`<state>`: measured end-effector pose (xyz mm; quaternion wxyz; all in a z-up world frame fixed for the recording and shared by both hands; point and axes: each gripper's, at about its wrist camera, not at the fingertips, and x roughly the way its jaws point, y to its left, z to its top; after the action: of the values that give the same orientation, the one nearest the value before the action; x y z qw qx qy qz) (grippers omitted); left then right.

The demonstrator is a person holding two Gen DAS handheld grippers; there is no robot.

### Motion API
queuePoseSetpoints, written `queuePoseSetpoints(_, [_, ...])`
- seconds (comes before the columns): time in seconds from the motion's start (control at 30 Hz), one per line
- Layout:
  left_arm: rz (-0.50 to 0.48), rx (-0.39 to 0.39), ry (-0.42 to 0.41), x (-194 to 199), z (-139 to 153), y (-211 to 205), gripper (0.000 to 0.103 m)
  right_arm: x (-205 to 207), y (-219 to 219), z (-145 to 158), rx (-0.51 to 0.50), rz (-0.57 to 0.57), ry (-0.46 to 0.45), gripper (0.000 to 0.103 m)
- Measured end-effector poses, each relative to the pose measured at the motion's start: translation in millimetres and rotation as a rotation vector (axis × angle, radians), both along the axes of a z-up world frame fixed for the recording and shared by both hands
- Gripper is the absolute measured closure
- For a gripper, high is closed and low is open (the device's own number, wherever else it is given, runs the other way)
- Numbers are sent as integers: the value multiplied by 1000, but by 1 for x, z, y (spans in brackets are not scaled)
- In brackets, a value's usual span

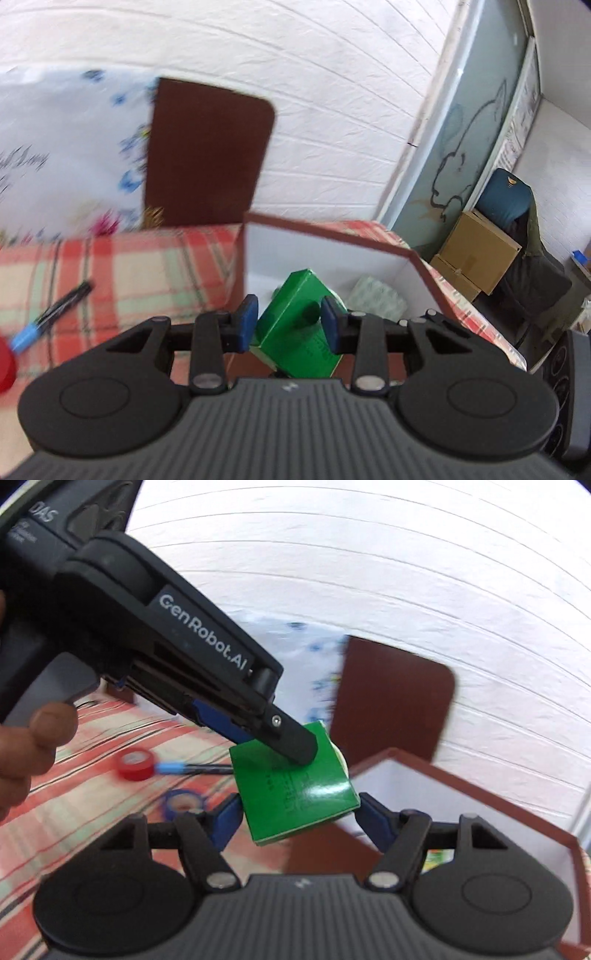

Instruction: Organize objects

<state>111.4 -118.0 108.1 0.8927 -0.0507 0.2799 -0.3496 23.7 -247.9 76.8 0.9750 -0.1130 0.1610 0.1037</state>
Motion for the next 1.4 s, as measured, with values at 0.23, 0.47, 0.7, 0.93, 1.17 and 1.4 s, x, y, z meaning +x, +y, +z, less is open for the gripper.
queuePoseSetpoints(0.23, [-17, 42, 3, 39, -12, -51, 64, 44, -51, -8, 65, -110, 42, 34])
queuePoseSetpoints(0.47, [45, 100, -1, 43, -19, -56, 62, 70, -56, -22, 63, -170, 44, 23])
queuePoseSetpoints(0.7, [100, 134, -73, 0, -17, -27, 61, 17, -51, -18, 135, -221, -44, 23])
queuePoseSetpoints(0.93, [244, 247, -96, -41, -22, 10, 61, -22, -34, -6, 169, -222, -68, 21])
queuePoseSetpoints(1.17, [396, 290, -68, -63, -26, 64, 60, -17, -31, 83, 314, -123, -83, 21])
queuePoseSetpoints(1.4, [576, 312, -20, -74, -41, 126, 55, 1, -7, 220, 356, 59, -154, 16])
